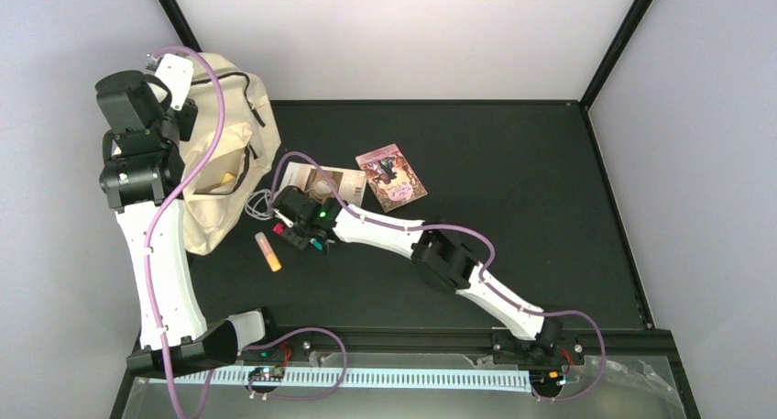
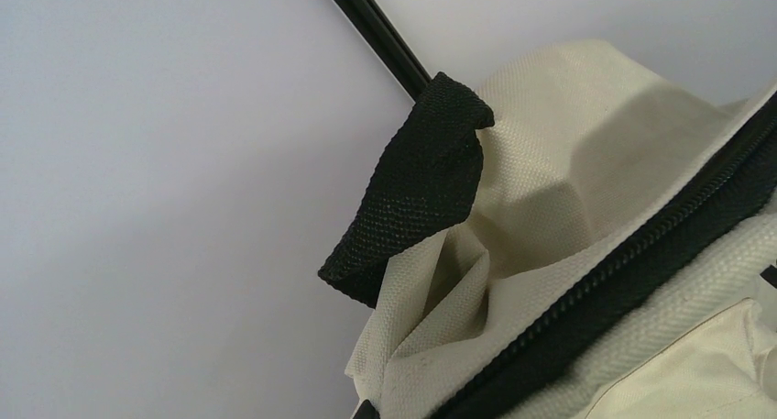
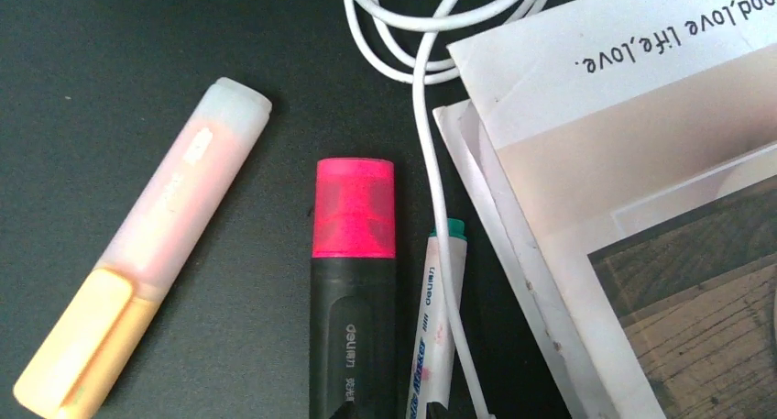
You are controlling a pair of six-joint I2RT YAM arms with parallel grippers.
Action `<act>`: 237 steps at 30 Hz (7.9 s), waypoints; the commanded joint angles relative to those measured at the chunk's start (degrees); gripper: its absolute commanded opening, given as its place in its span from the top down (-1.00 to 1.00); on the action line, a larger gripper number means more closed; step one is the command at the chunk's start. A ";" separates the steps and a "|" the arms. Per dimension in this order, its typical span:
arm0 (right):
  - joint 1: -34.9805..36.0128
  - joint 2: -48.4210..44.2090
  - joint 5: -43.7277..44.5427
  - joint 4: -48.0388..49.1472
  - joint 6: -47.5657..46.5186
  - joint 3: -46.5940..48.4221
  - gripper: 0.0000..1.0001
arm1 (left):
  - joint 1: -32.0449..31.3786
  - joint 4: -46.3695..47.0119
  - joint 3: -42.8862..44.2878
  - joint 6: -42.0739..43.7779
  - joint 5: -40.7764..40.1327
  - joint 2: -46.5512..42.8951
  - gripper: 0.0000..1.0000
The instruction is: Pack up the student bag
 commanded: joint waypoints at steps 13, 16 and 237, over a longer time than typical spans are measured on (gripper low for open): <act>-0.68 -2.53 6.20 -5.62 2.04 -9.74 0.69 | 0.49 5.12 0.39 -0.80 1.82 -1.50 0.97; -0.66 -4.02 5.84 -5.78 1.91 -12.40 0.66 | 0.56 5.18 0.03 -0.71 1.83 -1.55 0.97; 3.56 -37.54 -5.71 15.50 -3.03 -20.17 -0.63 | -3.93 -2.95 12.34 -9.17 2.43 0.48 0.97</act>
